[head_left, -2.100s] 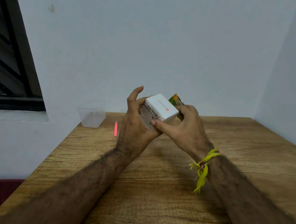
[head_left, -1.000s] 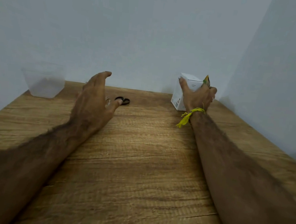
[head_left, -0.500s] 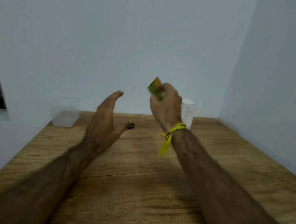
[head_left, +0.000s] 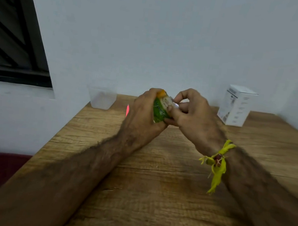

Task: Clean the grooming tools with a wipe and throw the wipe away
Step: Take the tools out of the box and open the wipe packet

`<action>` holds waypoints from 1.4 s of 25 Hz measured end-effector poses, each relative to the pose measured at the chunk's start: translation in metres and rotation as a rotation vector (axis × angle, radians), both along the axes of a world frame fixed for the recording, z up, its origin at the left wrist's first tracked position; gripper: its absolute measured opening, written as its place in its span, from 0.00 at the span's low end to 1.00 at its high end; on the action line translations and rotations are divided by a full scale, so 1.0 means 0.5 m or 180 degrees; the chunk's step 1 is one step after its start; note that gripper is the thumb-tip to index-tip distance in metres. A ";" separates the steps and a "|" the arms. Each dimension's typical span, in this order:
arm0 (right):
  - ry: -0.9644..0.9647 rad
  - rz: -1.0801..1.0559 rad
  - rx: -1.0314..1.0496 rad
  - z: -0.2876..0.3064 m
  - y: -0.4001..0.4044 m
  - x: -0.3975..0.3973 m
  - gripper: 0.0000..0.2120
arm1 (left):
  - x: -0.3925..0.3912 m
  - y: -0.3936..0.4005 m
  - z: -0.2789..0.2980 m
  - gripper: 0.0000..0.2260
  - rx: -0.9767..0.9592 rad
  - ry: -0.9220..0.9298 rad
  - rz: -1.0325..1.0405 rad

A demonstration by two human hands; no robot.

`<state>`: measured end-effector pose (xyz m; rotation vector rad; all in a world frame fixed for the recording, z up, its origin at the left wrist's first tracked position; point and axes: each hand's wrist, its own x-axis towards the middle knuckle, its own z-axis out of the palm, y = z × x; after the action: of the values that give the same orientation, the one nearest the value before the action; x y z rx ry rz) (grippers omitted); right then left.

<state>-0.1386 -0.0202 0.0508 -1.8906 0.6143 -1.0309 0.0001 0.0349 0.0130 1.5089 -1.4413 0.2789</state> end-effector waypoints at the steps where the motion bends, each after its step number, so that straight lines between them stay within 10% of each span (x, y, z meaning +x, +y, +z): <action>1: -0.0090 0.0140 0.0119 0.001 0.000 -0.001 0.06 | 0.004 -0.001 -0.004 0.26 -0.0042 0.0007 0.0046; 35: 0.0347 -0.0469 -0.1275 0.011 0.007 -0.009 0.06 | 0.020 -0.012 -0.022 0.22 -0.0320 -0.0016 -0.0027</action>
<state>-0.1432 -0.0166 0.0564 -2.2892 0.6536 -1.2213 0.0102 0.0291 0.0023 1.4215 -1.4168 0.3451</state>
